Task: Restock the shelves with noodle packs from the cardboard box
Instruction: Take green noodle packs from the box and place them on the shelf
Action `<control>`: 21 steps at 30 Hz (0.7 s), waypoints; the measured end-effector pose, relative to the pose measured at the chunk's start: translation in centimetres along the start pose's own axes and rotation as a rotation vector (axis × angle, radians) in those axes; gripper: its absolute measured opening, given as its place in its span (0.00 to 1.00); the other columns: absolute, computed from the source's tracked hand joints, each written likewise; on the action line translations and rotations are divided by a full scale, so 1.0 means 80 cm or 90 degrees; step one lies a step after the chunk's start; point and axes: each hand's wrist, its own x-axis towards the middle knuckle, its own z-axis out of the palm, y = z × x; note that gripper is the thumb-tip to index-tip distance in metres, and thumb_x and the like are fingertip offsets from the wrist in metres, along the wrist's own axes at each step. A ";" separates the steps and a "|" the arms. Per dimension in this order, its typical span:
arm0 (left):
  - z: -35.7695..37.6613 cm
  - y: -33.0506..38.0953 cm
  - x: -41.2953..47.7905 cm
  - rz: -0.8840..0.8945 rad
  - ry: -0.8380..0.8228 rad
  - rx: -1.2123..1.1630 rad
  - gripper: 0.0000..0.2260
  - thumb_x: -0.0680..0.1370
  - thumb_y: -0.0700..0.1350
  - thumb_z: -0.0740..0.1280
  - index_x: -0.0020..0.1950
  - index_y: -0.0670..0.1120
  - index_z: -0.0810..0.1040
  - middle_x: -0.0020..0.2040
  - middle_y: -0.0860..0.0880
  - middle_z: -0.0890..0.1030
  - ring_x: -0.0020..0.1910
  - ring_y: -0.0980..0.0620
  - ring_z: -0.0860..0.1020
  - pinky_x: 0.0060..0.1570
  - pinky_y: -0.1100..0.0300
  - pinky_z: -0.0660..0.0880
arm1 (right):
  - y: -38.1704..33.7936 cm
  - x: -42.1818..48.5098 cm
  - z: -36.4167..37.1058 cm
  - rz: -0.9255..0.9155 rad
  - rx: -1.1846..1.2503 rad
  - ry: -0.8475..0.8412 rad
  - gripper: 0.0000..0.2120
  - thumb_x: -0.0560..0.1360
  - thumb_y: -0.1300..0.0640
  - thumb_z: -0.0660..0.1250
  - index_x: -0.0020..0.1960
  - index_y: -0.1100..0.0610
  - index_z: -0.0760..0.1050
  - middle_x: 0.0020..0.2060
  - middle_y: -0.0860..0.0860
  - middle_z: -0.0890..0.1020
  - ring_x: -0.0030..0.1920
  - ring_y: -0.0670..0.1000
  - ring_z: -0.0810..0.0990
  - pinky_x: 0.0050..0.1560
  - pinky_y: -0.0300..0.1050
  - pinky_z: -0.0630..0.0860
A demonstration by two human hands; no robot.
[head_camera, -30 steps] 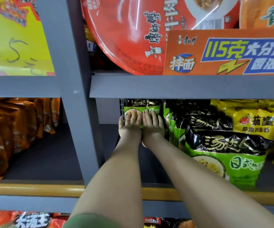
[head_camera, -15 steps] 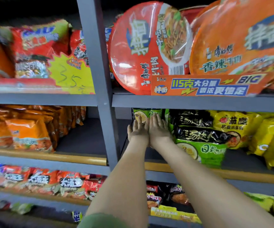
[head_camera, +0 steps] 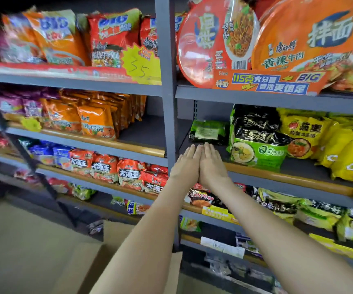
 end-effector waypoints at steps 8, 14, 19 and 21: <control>0.018 -0.082 -0.139 -0.099 0.057 -0.115 0.30 0.81 0.39 0.57 0.79 0.48 0.47 0.79 0.49 0.49 0.77 0.48 0.53 0.71 0.52 0.61 | -0.101 -0.054 0.070 -0.121 0.067 0.020 0.32 0.80 0.60 0.55 0.78 0.61 0.43 0.77 0.56 0.43 0.77 0.53 0.40 0.76 0.46 0.41; 0.097 -0.227 -0.252 -0.287 -0.057 -0.094 0.28 0.82 0.46 0.56 0.79 0.45 0.46 0.79 0.45 0.47 0.77 0.48 0.51 0.73 0.52 0.52 | -0.207 -0.052 0.205 -0.175 0.098 -0.190 0.34 0.80 0.59 0.57 0.78 0.57 0.39 0.77 0.52 0.39 0.77 0.52 0.39 0.76 0.48 0.45; 0.192 -0.354 -0.335 -0.421 -0.202 -0.124 0.28 0.83 0.51 0.54 0.79 0.46 0.46 0.79 0.47 0.47 0.77 0.49 0.48 0.75 0.52 0.48 | -0.273 -0.052 0.337 -0.166 0.056 -0.346 0.32 0.82 0.53 0.55 0.78 0.59 0.43 0.77 0.54 0.45 0.77 0.54 0.45 0.76 0.49 0.51; 0.232 -0.398 -0.354 -0.447 -0.249 -0.138 0.28 0.83 0.52 0.52 0.79 0.47 0.44 0.79 0.46 0.46 0.78 0.48 0.47 0.75 0.52 0.47 | -0.288 -0.051 0.396 -0.130 0.048 -0.408 0.32 0.82 0.53 0.56 0.78 0.57 0.43 0.78 0.53 0.45 0.77 0.54 0.46 0.75 0.51 0.54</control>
